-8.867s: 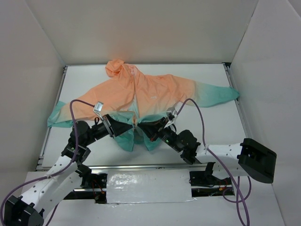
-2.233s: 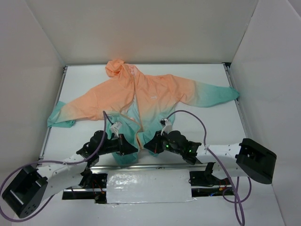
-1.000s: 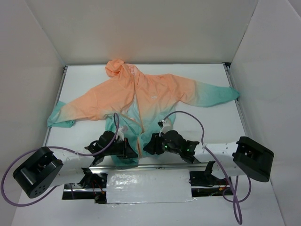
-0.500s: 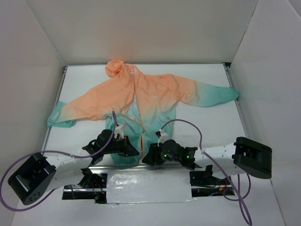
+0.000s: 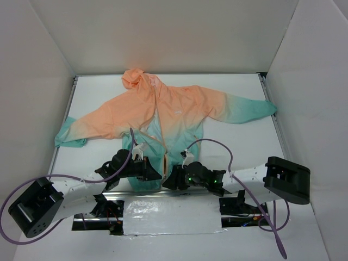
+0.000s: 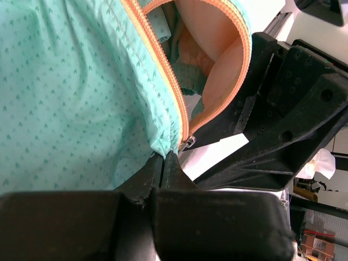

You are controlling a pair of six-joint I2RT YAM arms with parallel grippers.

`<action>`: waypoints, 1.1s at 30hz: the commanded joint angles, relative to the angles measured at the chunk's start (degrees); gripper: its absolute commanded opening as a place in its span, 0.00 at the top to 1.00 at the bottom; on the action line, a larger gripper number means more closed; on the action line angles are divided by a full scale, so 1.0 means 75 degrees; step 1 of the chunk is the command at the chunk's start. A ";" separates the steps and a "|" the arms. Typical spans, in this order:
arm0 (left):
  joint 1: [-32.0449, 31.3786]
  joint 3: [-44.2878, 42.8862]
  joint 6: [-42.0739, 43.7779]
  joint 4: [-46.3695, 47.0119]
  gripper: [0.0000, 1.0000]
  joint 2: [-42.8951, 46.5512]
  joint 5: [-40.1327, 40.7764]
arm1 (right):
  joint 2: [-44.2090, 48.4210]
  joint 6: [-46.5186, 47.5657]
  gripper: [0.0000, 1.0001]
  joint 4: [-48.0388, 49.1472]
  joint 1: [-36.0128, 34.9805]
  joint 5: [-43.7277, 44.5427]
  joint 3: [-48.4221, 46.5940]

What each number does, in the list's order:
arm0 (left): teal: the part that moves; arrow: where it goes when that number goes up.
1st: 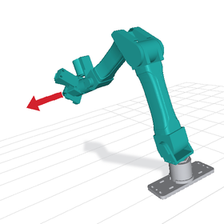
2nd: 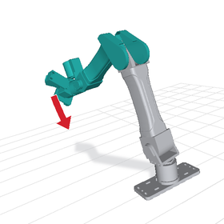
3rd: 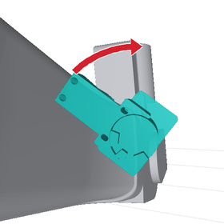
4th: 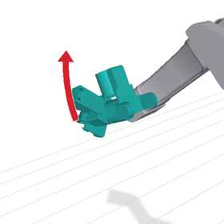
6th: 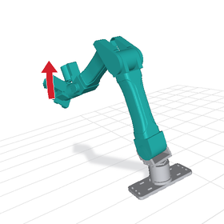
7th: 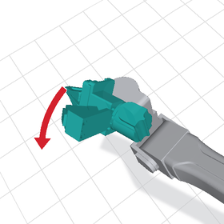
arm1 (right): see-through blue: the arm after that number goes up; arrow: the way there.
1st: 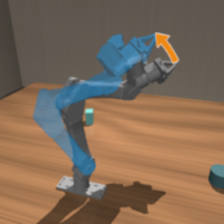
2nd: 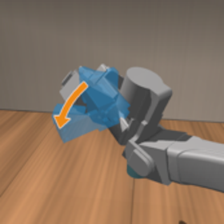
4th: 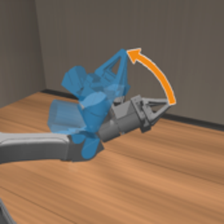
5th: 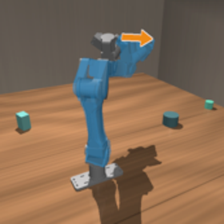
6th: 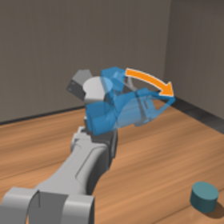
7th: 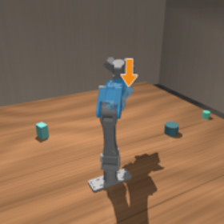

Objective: Zip up the jacket

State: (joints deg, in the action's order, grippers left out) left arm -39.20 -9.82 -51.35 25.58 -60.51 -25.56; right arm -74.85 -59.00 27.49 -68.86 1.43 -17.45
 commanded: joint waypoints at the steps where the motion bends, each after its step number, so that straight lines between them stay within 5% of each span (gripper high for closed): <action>1: -0.0047 -0.0167 -0.0067 0.0503 1.00 -0.0076 -0.0213 | -0.0063 -0.0382 0.48 0.0589 -0.0076 0.0360 -0.0040; 33: -0.0082 0.0009 -0.0219 0.0937 1.00 -0.0241 -0.0236 | -0.0028 -0.1379 0.66 0.1257 -0.0065 0.1168 0.0100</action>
State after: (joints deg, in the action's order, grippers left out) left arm -39.40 -9.82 -52.82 28.88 -62.08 -26.24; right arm -76.29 -67.79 32.80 -68.93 8.21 -17.23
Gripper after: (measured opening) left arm 0.037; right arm 0.345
